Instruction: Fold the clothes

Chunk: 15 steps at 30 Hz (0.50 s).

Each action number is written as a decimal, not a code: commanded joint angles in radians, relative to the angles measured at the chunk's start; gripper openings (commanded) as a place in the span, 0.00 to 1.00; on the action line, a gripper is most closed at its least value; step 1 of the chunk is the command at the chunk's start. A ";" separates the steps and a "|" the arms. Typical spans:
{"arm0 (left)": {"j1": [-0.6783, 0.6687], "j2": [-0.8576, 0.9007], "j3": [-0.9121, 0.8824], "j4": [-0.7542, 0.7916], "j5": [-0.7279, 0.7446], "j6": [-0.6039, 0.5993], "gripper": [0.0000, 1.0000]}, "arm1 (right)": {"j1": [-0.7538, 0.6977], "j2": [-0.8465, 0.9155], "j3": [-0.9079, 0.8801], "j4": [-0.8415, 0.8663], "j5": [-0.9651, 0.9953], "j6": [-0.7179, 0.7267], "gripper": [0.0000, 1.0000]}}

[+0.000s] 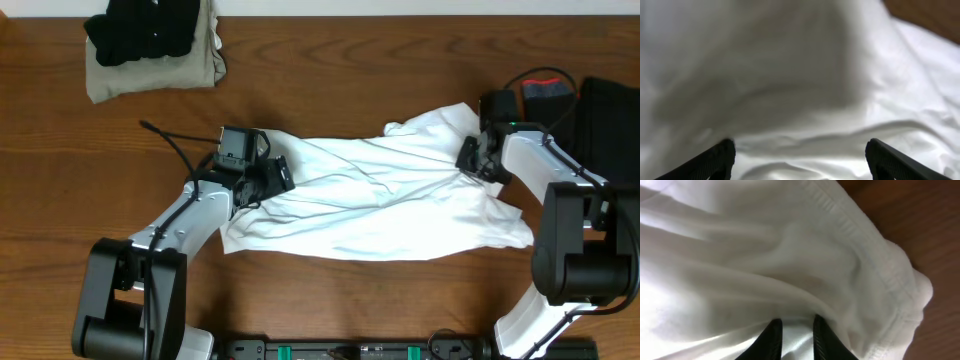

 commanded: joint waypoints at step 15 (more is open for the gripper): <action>0.026 0.013 0.203 -0.119 -0.020 0.097 0.85 | -0.024 0.028 0.101 -0.254 0.184 0.311 0.27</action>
